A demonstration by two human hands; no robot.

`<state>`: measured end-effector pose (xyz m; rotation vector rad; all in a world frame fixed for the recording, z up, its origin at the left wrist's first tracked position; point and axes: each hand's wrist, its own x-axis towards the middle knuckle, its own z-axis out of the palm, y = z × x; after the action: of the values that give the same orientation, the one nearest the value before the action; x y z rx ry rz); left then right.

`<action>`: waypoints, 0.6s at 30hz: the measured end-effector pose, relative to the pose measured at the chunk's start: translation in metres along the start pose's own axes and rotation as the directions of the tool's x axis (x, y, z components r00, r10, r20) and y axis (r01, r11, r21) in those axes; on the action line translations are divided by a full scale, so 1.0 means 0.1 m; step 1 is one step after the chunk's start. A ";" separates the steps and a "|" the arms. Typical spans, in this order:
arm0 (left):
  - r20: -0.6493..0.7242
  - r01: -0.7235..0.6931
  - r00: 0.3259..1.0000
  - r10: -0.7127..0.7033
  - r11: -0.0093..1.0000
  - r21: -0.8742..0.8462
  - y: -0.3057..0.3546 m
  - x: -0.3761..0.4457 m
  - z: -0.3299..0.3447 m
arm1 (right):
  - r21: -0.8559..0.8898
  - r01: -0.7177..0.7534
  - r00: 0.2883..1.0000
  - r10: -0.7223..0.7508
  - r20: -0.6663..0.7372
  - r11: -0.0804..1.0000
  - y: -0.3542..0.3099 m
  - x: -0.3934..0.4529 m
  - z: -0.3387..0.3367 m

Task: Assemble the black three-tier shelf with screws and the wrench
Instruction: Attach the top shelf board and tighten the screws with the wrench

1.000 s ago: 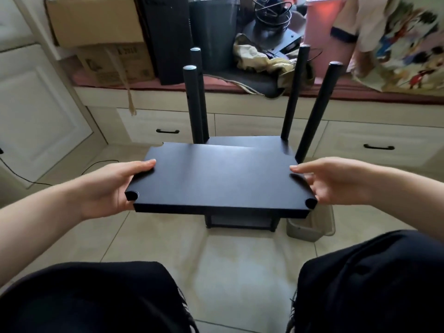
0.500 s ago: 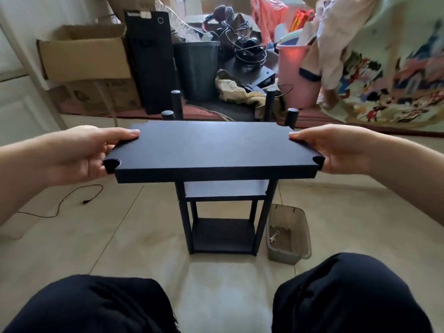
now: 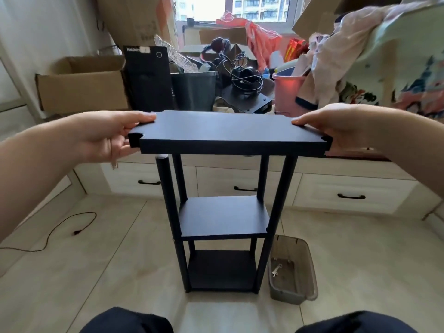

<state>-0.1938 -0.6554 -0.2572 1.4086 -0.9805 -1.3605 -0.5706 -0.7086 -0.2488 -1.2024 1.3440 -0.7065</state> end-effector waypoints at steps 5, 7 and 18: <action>-0.032 -0.006 0.999 0.009 0.996 0.093 0.18 0.32 0.05 | -0.070 -0.036 0.998 0.032 -0.052 0.997 -0.21 0.39 -0.02; -0.050 0.015 0.999 -0.011 0.996 0.093 0.19 0.45 0.08 | -0.068 -0.051 0.998 0.048 -0.043 0.996 -0.22 0.55 -0.02; -0.018 0.073 0.997 -0.072 0.996 0.057 0.04 0.84 -0.07 | -0.097 -0.198 0.979 0.201 0.026 0.975 0.01 1.20 -0.04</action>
<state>-0.1801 -0.7366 -0.2762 1.5086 -0.9731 -1.3809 -0.5550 -0.8200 -0.2896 -1.1289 1.4581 -0.4817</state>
